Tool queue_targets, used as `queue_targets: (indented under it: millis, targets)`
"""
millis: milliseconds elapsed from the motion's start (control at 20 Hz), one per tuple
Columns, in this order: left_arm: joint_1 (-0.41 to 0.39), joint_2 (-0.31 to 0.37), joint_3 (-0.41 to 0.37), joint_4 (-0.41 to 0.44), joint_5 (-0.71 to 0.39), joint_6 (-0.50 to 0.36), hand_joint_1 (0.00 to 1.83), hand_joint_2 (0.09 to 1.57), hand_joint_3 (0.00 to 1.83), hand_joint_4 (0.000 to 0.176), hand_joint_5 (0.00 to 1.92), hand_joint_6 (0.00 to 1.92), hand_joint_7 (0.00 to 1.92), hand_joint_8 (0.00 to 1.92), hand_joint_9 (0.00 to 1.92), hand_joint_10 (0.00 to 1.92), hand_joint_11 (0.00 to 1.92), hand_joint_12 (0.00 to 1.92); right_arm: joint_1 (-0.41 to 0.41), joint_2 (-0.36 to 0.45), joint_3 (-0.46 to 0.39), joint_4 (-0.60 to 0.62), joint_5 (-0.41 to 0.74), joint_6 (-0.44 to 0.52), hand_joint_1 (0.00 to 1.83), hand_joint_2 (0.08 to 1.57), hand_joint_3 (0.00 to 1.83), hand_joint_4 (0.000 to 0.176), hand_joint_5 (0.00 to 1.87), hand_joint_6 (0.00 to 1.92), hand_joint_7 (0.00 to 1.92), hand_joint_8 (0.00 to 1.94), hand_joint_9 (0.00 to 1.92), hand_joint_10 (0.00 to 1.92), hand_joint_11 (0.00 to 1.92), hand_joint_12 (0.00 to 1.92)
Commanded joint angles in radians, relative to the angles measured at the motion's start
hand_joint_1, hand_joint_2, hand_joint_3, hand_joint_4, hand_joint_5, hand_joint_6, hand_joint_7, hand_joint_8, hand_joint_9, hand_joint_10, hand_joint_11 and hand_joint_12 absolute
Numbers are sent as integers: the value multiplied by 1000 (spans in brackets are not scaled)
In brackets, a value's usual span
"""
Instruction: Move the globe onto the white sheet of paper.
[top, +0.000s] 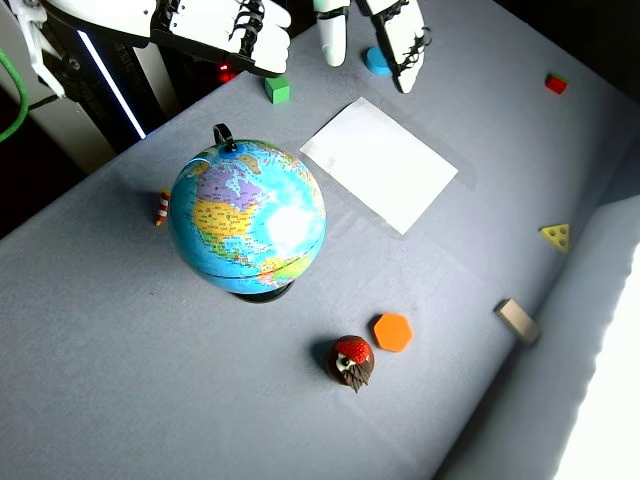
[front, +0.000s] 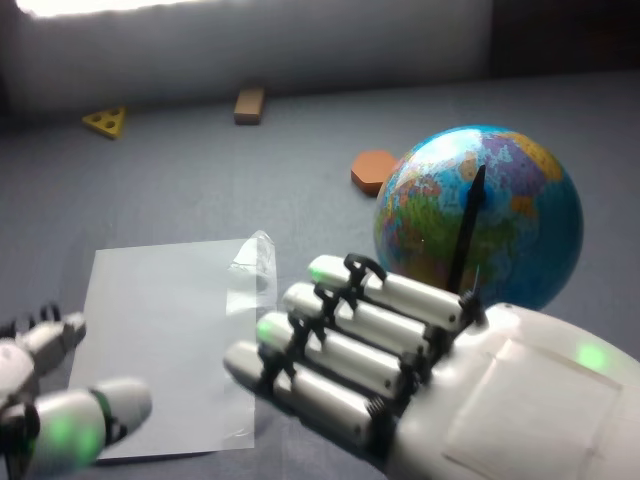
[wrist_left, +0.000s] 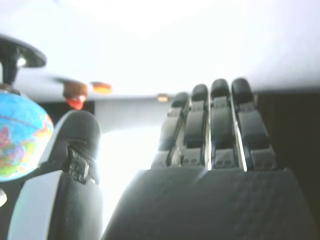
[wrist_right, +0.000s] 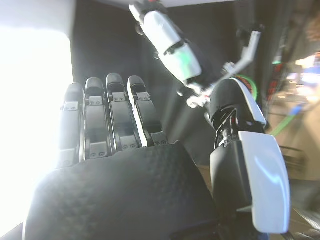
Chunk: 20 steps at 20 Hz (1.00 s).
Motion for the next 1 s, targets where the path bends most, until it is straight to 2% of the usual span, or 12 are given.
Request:
queue_targets:
  millis: [0, 50, 100, 150, 200, 250, 350, 400, 500, 600, 800, 950]
  targets:
    - [35, -19, 1, 112, -106, -73, 0, 1214, 10, 0, 13, 2, 95, 0, 119, 0, 0, 297, -23, 28, 6, -205, 41, 136, 0, 1191, 37, 0, 61, 23, 89, 1, 58, 11, 0, 0]
    - [107, -51, 4, 192, -164, -172, 0, 1214, 10, 0, 17, 3, 96, 1, 119, 0, 0, 296, -70, 66, 25, -374, 38, 271, 0, 1192, 36, 0, 62, 23, 87, 0, 58, 10, 0, 0]
    - [127, -61, 6, 215, -183, -197, 0, 1214, 9, 0, 17, 3, 93, 0, 117, 0, 0, 296, -81, 75, 31, -406, 37, 307, 0, 1193, 35, 0, 62, 23, 85, 0, 58, 10, 0, 0]
    - [188, -93, 11, 280, -241, -254, 0, 1215, 9, 0, 17, 3, 92, 0, 116, 0, 0, 296, -112, 100, 56, -542, 28, 417, 0, 1193, 34, 0, 61, 21, 82, 0, 57, 9, 0, 0]
    - [225, -120, 16, 321, -275, -276, 0, 1215, 8, 0, 17, 3, 90, 0, 116, 0, 0, 296, -140, 115, 78, -626, 23, 475, 0, 1196, 34, 0, 62, 21, 82, 0, 57, 9, 0, 0]
    - [275, -158, 30, 375, -315, -324, 0, 1215, 8, 0, 18, 2, 89, 0, 116, 0, 0, 296, -182, 135, 115, -789, 21, 590, 0, 1201, 34, 0, 62, 20, 82, 0, 58, 9, 0, 0]
    - [324, -187, 41, 430, -345, -337, 0, 1215, 8, 0, 18, 2, 89, 0, 116, 0, 0, 296, -240, 155, 173, -1025, 64, 784, 0, 1203, 33, 0, 64, 20, 83, 1, 58, 9, 0, 0]
    - [345, -198, 44, 455, -383, -327, 0, 1216, 7, 0, 18, 2, 89, 0, 115, 0, 0, 296, -271, 165, 206, -1118, 129, 861, 0, 1203, 33, 0, 63, 20, 82, 0, 58, 8, 0, 0]
    - [375, -214, 58, 486, -420, -321, 0, 1215, 6, 0, 18, 2, 89, 0, 115, 0, 0, 296, -304, 181, 256, -1204, 186, 927, 0, 1204, 30, 0, 64, 19, 81, 0, 57, 8, 0, 0]
    - [401, -226, 82, 531, -449, -343, 0, 1216, 5, 0, 18, 1, 89, 0, 115, 0, 0, 269, -327, 178, 309, -1273, 190, 947, 0, 1209, 31, 0, 67, 19, 82, 0, 58, 7, 0, 0]
    - [410, -264, 122, 608, -503, -361, 0, 1217, 3, 0, 18, 1, 86, 0, 100, 0, 0, 244, -369, 153, 409, -1309, 189, 950, 0, 1212, 28, 0, 62, 15, 79, 0, 62, 8, 0, 0]
    - [412, -295, 144, 641, -523, -368, 0, 1217, 3, 0, 18, 1, 85, 0, 97, 0, 0, 241, -385, 137, 470, -1338, 168, 997, 0, 1213, 27, 0, 61, 14, 78, 0, 61, 8, 0, 0]
